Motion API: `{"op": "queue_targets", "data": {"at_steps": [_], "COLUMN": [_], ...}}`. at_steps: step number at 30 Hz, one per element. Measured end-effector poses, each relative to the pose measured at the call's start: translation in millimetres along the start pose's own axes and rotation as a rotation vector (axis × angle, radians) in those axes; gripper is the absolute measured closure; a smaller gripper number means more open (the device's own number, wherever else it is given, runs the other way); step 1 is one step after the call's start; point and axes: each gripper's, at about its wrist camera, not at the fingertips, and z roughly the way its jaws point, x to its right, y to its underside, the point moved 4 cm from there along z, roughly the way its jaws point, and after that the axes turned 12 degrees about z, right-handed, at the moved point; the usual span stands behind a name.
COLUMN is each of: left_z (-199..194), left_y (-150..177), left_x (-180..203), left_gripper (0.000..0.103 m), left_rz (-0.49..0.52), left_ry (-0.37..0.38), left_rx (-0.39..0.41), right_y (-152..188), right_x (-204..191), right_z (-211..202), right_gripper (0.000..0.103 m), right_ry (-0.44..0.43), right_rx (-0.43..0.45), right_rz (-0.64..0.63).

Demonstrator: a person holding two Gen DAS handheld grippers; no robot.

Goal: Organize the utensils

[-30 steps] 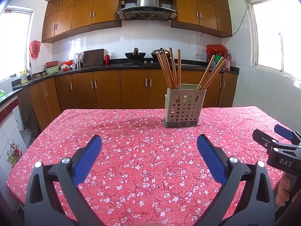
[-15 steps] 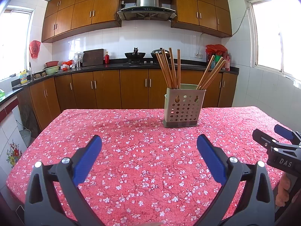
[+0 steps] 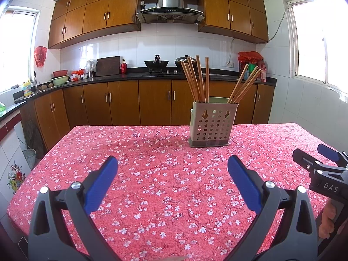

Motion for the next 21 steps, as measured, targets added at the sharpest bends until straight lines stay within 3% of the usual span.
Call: {"op": "queue_targets", "data": {"at_steps": [21], "left_z": [0.9], "left_y": [1.0], "left_x": [0.7], "left_gripper": [0.004], "left_rz": [0.002], "left_ry": [0.003], "left_rx": [-0.001], "right_y": [0.0], "right_x": [0.1], "right_z": [-0.1], "right_gripper": [0.002], "right_ry": [0.000], "right_rx": [0.000], "right_rz": [-0.001]}}
